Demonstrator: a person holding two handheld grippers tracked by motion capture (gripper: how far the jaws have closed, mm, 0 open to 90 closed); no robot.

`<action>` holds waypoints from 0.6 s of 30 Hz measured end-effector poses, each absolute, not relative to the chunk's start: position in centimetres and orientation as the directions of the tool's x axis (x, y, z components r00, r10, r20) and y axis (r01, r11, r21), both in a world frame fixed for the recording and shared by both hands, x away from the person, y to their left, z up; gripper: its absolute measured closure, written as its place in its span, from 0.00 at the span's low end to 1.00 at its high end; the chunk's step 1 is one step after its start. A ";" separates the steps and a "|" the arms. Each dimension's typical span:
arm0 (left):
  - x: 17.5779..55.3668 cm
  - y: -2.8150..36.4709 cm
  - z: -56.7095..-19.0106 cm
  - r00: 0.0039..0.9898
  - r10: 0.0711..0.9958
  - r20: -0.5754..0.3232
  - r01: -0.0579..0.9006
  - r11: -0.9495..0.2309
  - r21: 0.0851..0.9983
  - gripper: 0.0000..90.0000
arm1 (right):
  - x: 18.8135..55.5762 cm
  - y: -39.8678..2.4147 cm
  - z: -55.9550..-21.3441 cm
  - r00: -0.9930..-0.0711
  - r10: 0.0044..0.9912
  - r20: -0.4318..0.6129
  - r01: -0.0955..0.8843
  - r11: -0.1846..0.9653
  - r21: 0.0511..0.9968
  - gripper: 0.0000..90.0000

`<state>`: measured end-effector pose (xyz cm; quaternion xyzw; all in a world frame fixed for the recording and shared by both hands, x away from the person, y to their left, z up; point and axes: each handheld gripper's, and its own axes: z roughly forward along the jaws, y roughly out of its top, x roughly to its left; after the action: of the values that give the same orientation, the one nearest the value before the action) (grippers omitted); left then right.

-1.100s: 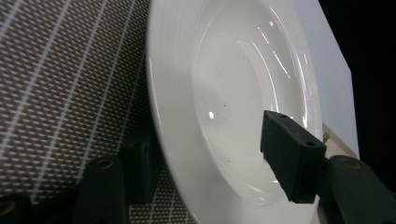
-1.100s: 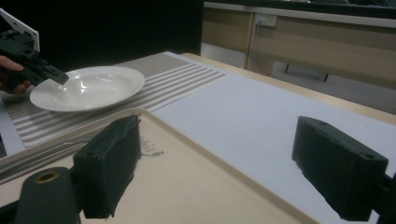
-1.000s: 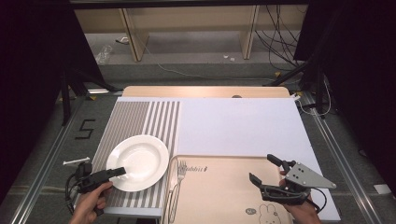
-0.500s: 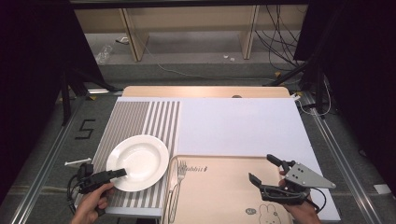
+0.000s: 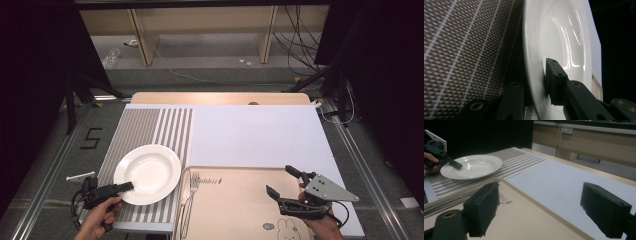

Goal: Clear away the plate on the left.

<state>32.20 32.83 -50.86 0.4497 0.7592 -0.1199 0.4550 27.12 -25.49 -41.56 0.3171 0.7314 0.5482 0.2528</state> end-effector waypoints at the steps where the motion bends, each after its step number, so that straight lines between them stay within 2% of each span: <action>1: 32.2 32.8 -50.9 -0.186 0.567 -0.802 0.790 0.572 0.221 0.85 | 27.1 -25.5 -41.6 -0.671 0.741 -0.022 0.188 0.199 0.962 0.18; 8: 32.1 33.1 -51.3 -0.203 0.499 -0.842 0.773 0.610 0.175 0.89 | 27.1 -25.5 -41.6 -0.671 0.741 -0.023 0.187 0.199 0.962 0.18; 11: 32.1 32.8 -50.9 -0.179 0.522 -0.834 0.777 0.596 0.206 0.91 | 27.1 -25.5 -41.6 -0.671 0.741 -0.021 0.187 0.197 0.963 0.18; 18: 32.0 33.0 -51.1 -0.192 0.495 -0.847 0.766 0.615 0.186 0.90 | 27.1 -25.5 -41.6 -0.671 0.741 -0.023 0.185 0.197 0.963 0.18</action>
<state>32.01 32.97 -51.06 0.4155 0.7590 -0.1407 0.4811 27.13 -25.50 -41.55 0.3168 0.7312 0.5486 0.2533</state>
